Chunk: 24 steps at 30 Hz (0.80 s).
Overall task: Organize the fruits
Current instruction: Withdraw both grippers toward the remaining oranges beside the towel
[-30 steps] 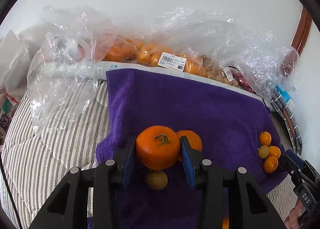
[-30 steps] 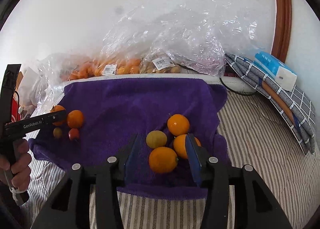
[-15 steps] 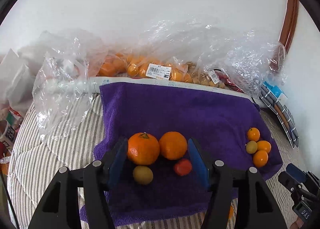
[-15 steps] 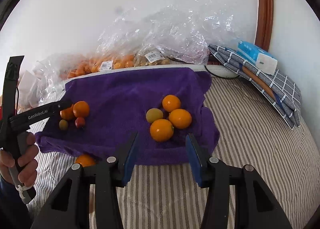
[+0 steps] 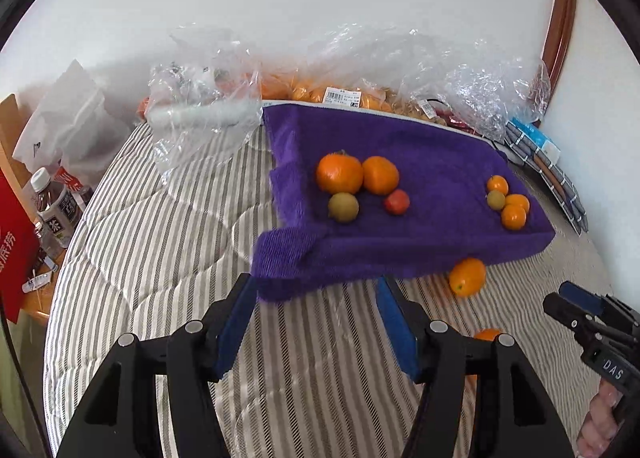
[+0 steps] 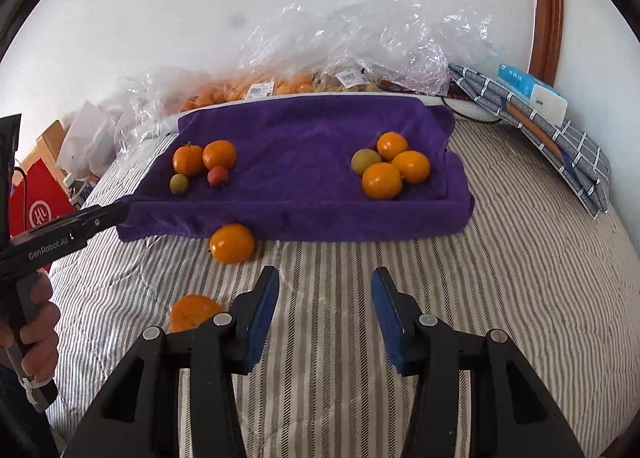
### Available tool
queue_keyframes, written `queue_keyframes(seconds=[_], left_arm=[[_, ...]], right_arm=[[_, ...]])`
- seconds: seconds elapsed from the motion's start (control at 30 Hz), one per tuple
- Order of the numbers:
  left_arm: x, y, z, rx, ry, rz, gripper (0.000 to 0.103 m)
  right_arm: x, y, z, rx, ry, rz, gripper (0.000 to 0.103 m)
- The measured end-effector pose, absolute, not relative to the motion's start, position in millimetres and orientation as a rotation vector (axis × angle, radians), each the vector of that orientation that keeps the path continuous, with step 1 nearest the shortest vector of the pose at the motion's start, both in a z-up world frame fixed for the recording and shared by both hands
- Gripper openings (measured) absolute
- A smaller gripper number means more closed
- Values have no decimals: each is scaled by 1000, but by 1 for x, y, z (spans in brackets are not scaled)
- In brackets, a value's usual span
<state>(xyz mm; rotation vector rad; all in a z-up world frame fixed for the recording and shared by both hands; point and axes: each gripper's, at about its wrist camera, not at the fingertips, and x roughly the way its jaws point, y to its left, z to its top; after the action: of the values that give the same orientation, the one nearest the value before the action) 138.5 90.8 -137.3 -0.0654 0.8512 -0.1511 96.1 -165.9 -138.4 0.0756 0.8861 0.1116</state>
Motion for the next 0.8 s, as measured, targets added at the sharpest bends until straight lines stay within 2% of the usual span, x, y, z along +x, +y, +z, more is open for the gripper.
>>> queue_keyframes(seconds=[0.37,0.8], left_arm=[[119,125,-168,-140,885,-131,60],[114,136,-168,-213,868,-148,60]], right_arm=[[74,-127,-146,77,881,190,48],[75,-97,-159,44,889,233,48]])
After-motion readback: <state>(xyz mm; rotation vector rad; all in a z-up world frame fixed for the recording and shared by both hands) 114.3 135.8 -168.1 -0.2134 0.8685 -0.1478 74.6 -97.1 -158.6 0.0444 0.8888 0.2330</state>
